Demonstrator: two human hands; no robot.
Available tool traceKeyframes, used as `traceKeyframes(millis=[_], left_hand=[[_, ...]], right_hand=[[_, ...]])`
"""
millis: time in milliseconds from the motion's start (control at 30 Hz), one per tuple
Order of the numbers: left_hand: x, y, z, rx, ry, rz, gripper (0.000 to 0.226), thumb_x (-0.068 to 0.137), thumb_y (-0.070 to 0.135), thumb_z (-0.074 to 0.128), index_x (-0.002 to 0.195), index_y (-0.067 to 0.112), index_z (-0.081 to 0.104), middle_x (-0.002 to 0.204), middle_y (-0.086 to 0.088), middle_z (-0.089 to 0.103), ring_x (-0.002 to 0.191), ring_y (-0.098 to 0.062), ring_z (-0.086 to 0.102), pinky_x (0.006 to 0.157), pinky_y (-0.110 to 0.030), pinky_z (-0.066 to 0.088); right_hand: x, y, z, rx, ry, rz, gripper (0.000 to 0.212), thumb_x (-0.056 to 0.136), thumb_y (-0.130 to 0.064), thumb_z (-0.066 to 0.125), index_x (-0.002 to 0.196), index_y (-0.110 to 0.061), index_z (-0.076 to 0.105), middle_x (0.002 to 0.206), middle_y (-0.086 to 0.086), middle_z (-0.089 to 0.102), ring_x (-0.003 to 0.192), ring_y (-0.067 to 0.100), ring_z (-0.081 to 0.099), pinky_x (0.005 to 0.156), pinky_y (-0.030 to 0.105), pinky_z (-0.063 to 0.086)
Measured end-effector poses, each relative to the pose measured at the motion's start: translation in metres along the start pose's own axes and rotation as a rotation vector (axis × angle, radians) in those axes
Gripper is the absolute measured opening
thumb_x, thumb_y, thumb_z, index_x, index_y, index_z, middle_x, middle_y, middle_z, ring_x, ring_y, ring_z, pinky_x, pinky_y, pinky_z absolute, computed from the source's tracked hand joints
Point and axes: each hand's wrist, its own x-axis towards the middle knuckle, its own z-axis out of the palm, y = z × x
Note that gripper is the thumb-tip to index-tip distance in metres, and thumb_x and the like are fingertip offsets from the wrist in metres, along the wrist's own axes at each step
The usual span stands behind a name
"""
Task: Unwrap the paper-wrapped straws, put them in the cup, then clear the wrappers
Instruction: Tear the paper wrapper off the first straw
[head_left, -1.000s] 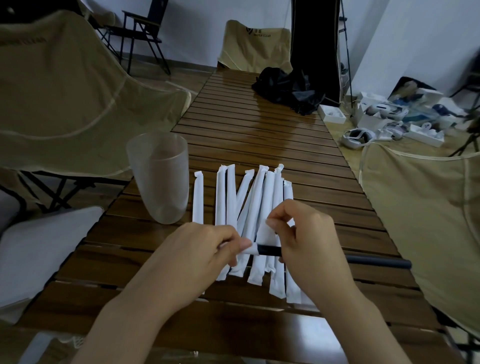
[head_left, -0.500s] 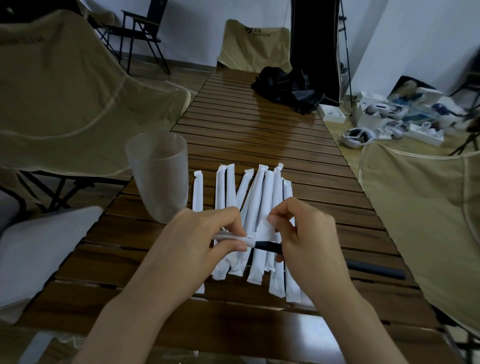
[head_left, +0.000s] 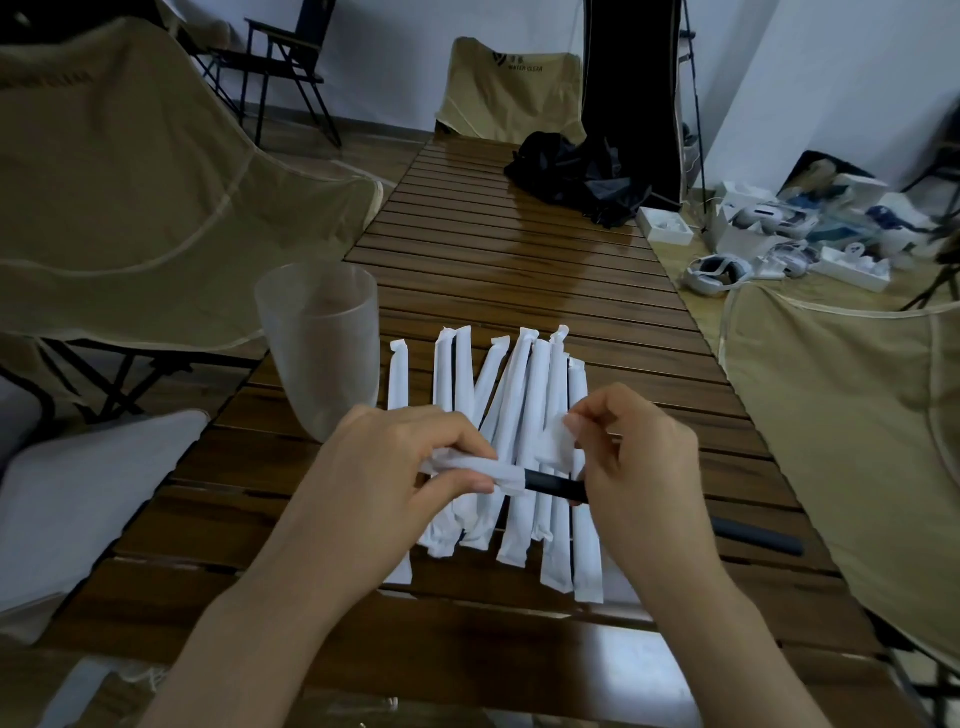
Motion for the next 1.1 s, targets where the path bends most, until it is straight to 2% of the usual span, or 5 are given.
traceKeyframes(millis=[267,500,700,867,1100], left_hand=[[-0.002,0.002,0.006,-0.079,-0.073,-0.075,0.025,0.079,0.035,0.066,0.089,0.014,0.075,0.075,-0.001,0.072,0.093,-0.005,0.056,0.069,0.007,0.035],[-0.005,0.003,0.005,0.043,-0.164,-0.252,0.038,0.074,0.065,0.042,0.095,0.044,0.065,0.089,0.025,0.063,0.093,0.009,0.054,0.068,0.000,0.037],[-0.006,0.003,0.006,0.035,-0.159,-0.275,0.042,0.077,0.071,0.044,0.098,0.043,0.066,0.093,0.021,0.067,0.089,0.006,0.058,0.068,-0.002,0.040],[-0.009,0.004,0.005,-0.054,-0.093,-0.298,0.022,0.089,0.046,0.053,0.093,0.033,0.070,0.086,0.017,0.069,0.087,-0.003,0.063,0.076,-0.016,0.049],[-0.007,0.002,0.005,-0.086,-0.170,-0.350,0.030,0.089,0.054,0.037,0.088,0.039,0.063,0.080,0.018,0.068,0.080,-0.004,0.066,0.071,-0.018,0.052]], right_hand=[[-0.001,0.020,-0.009,-0.416,-0.068,0.164,0.014,0.093,-0.017,0.056,0.085,-0.017,0.067,0.073,0.000,0.060,0.062,0.018,0.058,0.054,0.031,0.050],[-0.001,0.028,-0.012,-0.554,-0.070,0.303,0.019,0.094,-0.020,0.053,0.083,-0.014,0.067,0.069,0.003,0.060,0.058,0.022,0.058,0.054,0.030,0.049],[0.005,0.010,-0.013,-0.006,-0.273,0.004,0.011,0.087,-0.033,0.063,0.095,-0.036,0.071,0.089,-0.018,0.061,0.076,-0.001,0.057,0.062,0.010,0.043],[0.001,-0.005,-0.003,0.080,-0.568,-0.201,0.022,0.080,-0.038,0.067,0.101,-0.034,0.073,0.092,-0.017,0.066,0.085,0.000,0.061,0.074,0.020,0.053],[0.002,-0.003,-0.004,0.117,-0.451,-0.223,0.008,0.084,-0.018,0.069,0.087,-0.021,0.076,0.077,-0.011,0.067,0.064,0.006,0.066,0.066,0.026,0.056]])
